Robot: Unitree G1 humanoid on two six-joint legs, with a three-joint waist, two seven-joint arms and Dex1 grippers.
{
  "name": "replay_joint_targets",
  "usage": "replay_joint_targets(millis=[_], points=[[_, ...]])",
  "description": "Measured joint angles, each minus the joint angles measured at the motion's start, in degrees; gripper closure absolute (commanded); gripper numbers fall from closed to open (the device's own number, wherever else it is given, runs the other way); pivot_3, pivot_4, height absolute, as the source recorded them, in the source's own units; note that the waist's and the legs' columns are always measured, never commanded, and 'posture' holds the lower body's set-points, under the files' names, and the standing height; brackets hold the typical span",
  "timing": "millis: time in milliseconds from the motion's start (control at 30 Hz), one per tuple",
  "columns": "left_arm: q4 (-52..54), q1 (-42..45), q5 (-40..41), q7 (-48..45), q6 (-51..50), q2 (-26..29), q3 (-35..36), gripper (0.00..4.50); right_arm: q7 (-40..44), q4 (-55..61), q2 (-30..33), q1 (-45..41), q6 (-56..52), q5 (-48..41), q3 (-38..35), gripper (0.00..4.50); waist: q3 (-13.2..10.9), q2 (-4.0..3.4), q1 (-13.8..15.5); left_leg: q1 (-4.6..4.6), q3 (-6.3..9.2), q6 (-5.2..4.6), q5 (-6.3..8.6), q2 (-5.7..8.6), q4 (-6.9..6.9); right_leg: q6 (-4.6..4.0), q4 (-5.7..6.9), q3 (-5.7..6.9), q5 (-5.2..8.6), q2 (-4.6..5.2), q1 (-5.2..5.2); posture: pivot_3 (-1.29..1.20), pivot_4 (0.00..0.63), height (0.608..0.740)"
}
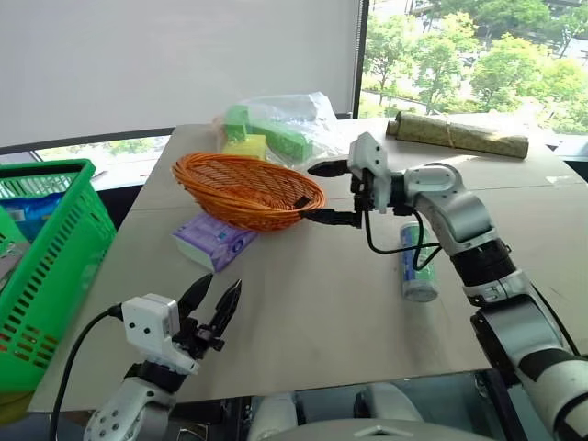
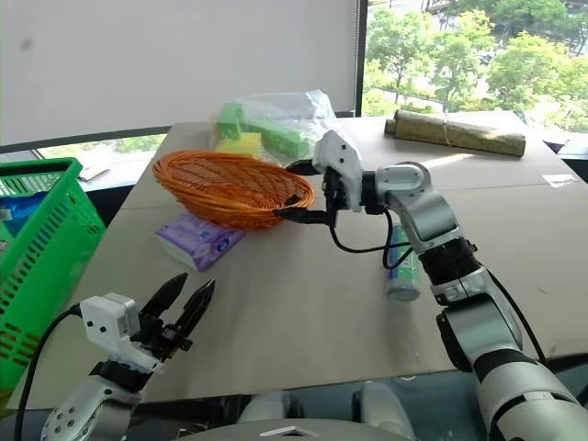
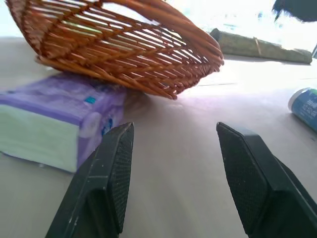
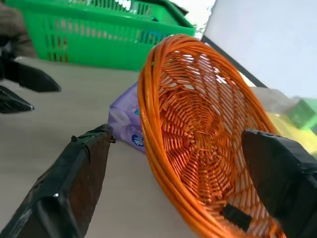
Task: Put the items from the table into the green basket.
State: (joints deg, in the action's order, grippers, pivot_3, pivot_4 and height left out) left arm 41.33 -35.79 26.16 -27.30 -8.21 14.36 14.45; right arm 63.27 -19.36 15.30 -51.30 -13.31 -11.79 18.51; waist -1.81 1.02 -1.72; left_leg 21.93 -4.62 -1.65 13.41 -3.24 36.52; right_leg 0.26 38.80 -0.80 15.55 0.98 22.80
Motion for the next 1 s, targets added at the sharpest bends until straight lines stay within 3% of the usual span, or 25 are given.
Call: replay_joint_targets(millis=[267, 400, 500, 700, 900, 1000], points=[[4.7, 0.1, -1.2, 1.7, 1.3, 0.2, -0.9, 1.82, -2.7, -19.2, -6.7, -7.7, 6.6, 9.5, 4.3, 0.00, 0.0, -0.01, 2.1, 0.20, -0.03, 0.00, 0.00, -0.02, 0.00, -0.02, 0.05, -0.05, -0.01, 0.01, 0.28, 0.16, 0.000, 0.740], [4.8, 0.2, -1.4, 2.6, 1.2, 0.7, -0.8, 0.07, -3.4, -23.6, -8.9, -9.0, 9.3, 11.3, 4.1, 0.00, 0.0, -0.01, 2.6, 0.36, -0.01, 0.00, 0.00, -0.04, -0.01, 0.09, 0.05, -0.02, -0.07, -0.02, 0.41, 0.16, 0.000, 0.740], [4.8, 0.9, -1.2, 2.8, 1.0, 1.6, -0.7, 0.00, -3.4, -25.3, -9.8, -9.1, 10.3, 11.6, 4.0, 1.31, 0.0, 0.00, 2.7, 0.80, 0.04, 0.00, -0.01, -0.03, 0.07, 0.13, 0.10, 0.03, -0.11, -0.04, 0.74, 0.16, 0.000, 0.740], [4.8, 2.9, -1.0, 3.3, -0.1, 2.6, -0.5, 0.00, -2.4, -25.5, -9.4, -9.1, 12.1, 12.1, 3.2, 4.09, 0.0, 0.00, 2.7, 0.85, 0.06, 0.00, -0.01, -0.02, 0.08, 0.13, 0.08, 0.06, -0.11, -0.04, 0.76, 0.14, 0.000, 0.740], [4.7, 6.2, -0.1, 3.7, -2.1, 4.0, -0.6, 0.00, -1.9, -22.2, -6.2, -9.1, 11.4, 12.1, 2.3, 4.19, 0.0, -0.02, 2.6, 0.87, 0.08, 0.00, -0.01, -0.02, 0.08, 0.13, 0.09, 0.08, -0.11, -0.04, 0.77, 0.11, 0.000, 0.740], [4.7, 8.8, 0.0, 4.1, -4.1, 5.4, -0.6, 0.00, -3.0, -19.0, -1.2, -9.9, 8.6, 12.3, 0.4, 4.19, 0.0, -0.03, 2.7, 0.94, 0.13, 0.00, -0.01, 0.02, 0.11, 0.13, 0.07, 0.13, -0.11, -0.01, 0.77, 0.09, 0.000, 0.740]])
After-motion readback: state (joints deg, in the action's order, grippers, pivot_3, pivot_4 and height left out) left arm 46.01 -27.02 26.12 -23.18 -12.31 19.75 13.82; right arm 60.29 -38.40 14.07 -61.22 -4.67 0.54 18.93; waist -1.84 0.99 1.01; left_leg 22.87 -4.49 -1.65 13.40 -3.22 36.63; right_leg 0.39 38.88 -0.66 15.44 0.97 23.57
